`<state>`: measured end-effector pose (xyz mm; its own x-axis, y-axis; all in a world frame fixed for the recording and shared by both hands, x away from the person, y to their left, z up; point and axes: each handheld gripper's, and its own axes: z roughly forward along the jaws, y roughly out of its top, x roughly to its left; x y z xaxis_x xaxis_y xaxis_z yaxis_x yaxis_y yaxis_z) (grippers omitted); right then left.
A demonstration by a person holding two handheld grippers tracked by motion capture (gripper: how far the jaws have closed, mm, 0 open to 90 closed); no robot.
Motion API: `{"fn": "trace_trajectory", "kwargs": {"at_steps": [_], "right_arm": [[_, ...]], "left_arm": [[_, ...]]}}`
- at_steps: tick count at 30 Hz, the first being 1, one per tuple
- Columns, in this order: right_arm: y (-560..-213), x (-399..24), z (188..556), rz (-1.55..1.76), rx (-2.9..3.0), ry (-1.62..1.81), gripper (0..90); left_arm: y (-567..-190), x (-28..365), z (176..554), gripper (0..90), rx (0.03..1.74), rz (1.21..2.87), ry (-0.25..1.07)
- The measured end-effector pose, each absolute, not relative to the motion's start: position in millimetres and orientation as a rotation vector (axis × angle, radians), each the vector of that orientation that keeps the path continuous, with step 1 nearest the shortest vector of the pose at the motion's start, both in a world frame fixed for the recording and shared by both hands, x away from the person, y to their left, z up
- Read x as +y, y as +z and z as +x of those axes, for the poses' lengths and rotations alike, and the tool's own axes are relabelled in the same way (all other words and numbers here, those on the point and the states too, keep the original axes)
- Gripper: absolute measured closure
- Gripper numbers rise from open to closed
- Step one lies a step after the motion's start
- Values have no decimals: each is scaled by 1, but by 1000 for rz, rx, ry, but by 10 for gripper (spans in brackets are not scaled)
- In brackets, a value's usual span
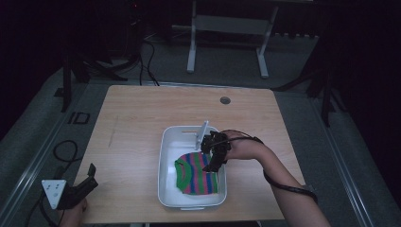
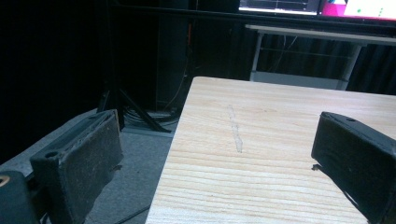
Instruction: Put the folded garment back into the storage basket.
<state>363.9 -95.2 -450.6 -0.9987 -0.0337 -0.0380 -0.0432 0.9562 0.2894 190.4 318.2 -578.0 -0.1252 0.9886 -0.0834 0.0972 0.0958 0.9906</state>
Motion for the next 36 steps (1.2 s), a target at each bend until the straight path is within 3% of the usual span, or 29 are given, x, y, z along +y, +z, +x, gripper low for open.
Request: {"fn": "trace_trajectory", "kwargs": {"at_steps": [20, 36], "right_arm": [[-423, -175, 372, 199, 2890, 760, 142], [-436, -236, 376, 403, 2769, 865, 140]], "left_arm": [[-578, 318, 190, 22, 1416, 1159, 1180], [-578, 317, 190, 22, 1413, 1162, 1183]]}}
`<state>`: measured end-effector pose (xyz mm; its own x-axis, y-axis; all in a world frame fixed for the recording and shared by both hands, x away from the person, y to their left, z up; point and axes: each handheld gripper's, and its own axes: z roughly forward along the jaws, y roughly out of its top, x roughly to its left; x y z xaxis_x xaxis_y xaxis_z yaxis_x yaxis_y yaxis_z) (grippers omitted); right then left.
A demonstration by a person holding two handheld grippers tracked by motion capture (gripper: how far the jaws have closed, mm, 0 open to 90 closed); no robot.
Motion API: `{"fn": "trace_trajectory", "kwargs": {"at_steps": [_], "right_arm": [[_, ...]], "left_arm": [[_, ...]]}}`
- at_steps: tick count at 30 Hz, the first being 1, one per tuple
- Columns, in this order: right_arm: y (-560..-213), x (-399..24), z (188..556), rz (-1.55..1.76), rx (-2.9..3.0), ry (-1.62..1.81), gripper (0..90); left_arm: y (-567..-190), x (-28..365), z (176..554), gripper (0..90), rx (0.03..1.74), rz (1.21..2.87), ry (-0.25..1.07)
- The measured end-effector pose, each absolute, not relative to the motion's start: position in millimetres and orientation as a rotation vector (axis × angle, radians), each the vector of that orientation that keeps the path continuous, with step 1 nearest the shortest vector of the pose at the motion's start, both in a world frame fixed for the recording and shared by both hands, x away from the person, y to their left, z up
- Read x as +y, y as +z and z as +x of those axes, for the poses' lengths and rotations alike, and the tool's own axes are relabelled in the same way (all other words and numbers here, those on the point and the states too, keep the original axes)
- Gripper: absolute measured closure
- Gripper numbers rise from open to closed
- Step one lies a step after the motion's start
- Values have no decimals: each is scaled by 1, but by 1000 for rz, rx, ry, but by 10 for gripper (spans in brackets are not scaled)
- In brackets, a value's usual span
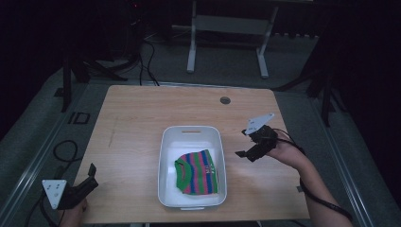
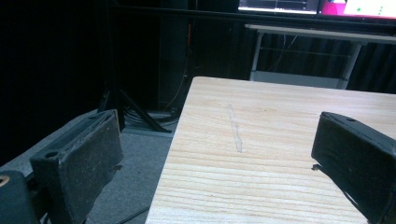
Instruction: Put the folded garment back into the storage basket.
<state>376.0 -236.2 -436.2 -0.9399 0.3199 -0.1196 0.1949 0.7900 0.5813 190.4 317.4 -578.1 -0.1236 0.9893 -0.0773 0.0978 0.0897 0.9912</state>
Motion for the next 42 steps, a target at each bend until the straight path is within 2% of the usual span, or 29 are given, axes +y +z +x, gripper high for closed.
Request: {"fn": "trace_trajectory", "kwargs": {"at_steps": [20, 28, 42], "right_arm": [[-504, -286, 368, 655, 2646, 1014, 139], [-532, -312, 355, 788, 2524, 1104, 137], [-556, -354, 322, 1044, 2190, 1092, 128]], "left_arm": [[-578, 318, 191, 22, 1414, 1162, 1181], [-578, 318, 191, 22, 1415, 1162, 1180], [-578, 317, 190, 22, 1414, 1162, 1184]]}}
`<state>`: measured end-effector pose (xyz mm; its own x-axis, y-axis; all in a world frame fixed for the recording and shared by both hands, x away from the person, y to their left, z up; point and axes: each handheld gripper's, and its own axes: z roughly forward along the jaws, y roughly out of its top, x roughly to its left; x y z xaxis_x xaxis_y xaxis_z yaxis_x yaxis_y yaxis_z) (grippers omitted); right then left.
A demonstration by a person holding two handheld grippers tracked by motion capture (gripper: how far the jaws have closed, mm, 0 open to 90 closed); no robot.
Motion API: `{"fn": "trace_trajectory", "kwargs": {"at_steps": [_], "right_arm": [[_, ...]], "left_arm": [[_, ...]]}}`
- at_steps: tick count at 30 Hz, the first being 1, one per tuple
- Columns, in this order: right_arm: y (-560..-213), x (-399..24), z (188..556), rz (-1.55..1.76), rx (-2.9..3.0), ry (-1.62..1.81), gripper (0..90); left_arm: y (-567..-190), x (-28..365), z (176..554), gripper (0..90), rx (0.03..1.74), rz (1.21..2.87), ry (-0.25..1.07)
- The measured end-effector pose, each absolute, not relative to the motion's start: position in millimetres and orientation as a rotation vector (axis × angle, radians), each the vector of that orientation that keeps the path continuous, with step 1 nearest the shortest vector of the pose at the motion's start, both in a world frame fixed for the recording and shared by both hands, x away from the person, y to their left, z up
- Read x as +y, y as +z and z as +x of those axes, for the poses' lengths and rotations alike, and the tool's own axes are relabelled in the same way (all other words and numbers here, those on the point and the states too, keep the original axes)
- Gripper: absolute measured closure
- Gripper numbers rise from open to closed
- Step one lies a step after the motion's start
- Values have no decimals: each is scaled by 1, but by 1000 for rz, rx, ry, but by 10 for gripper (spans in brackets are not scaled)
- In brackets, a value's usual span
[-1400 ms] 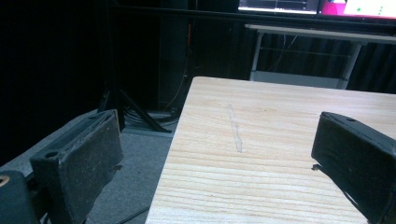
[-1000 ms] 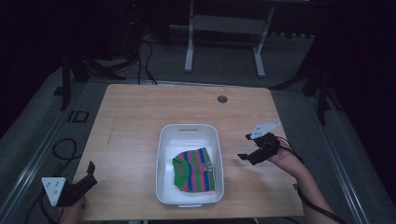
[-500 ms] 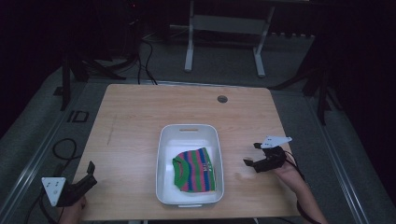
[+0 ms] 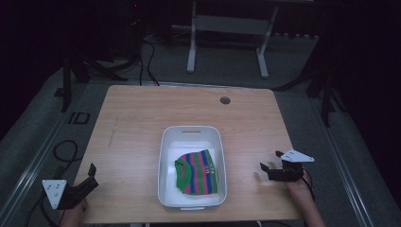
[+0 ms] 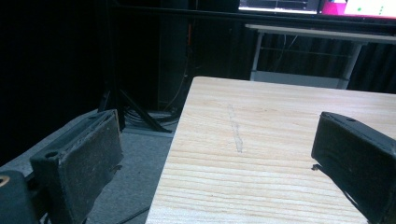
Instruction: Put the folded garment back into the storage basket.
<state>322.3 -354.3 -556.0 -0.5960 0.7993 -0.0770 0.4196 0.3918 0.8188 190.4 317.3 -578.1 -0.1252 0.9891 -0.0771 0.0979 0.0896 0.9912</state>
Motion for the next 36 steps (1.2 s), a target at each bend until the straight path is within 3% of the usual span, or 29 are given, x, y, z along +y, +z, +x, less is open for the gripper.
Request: {"fn": "trace_trajectory", "kwargs": {"at_steps": [24, 36], "right_arm": [[-557, -398, 287, 1258, 1679, 1008, 128], [-559, -404, 287, 1339, 1614, 1005, 129]], "left_arm": [[-578, 317, 190, 22, 1411, 1163, 1183], [-578, 317, 190, 22, 1410, 1164, 1183]]}}
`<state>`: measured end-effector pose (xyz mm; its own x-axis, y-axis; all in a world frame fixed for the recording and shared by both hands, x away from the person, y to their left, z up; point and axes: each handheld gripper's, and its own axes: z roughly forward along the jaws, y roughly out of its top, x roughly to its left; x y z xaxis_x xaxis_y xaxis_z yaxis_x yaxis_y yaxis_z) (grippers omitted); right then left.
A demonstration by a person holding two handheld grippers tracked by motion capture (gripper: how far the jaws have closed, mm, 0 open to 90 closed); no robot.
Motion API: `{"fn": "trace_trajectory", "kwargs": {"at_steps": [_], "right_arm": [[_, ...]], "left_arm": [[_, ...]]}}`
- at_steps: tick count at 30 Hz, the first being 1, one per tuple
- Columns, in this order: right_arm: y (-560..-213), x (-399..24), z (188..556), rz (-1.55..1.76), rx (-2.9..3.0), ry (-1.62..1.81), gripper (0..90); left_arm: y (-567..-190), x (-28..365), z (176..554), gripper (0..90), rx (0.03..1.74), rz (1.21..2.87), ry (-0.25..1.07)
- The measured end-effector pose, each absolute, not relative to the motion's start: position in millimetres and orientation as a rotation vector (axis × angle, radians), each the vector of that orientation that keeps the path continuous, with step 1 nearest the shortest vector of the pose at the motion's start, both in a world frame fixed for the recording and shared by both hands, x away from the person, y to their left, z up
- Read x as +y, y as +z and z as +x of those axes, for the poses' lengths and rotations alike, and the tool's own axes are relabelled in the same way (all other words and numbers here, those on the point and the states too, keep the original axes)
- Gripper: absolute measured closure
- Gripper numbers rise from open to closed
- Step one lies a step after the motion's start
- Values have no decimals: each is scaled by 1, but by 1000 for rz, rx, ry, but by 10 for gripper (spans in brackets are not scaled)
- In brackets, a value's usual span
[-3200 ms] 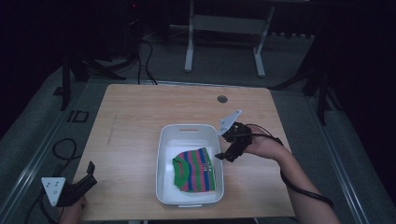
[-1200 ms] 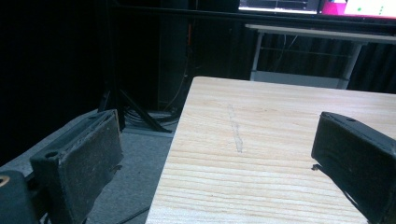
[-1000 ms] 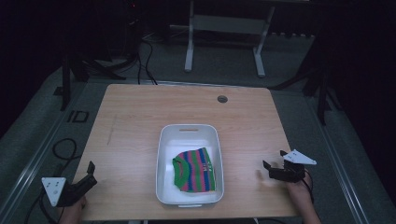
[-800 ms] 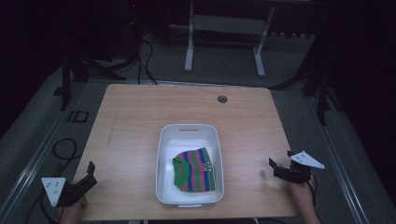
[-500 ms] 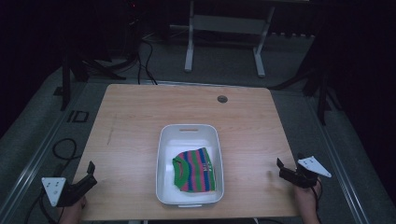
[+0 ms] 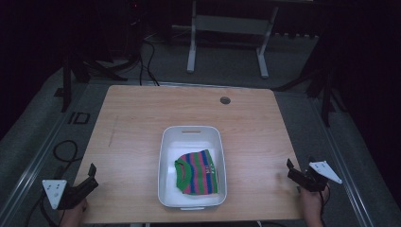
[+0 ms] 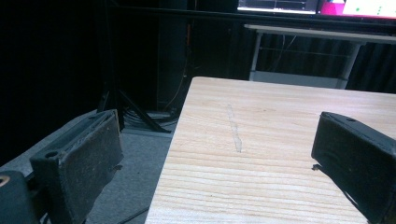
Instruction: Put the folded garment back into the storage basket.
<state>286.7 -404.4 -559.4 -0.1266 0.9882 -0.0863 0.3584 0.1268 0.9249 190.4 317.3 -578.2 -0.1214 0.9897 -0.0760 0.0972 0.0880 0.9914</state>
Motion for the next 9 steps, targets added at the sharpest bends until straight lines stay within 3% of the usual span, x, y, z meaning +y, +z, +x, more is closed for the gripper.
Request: {"fn": "trace_trajectory", "kwargs": {"at_steps": [9], "right_arm": [[-560, -403, 288, 1336, 1622, 980, 134]], "left_arm": [[-578, 318, 190, 22, 1410, 1165, 1181]]}}
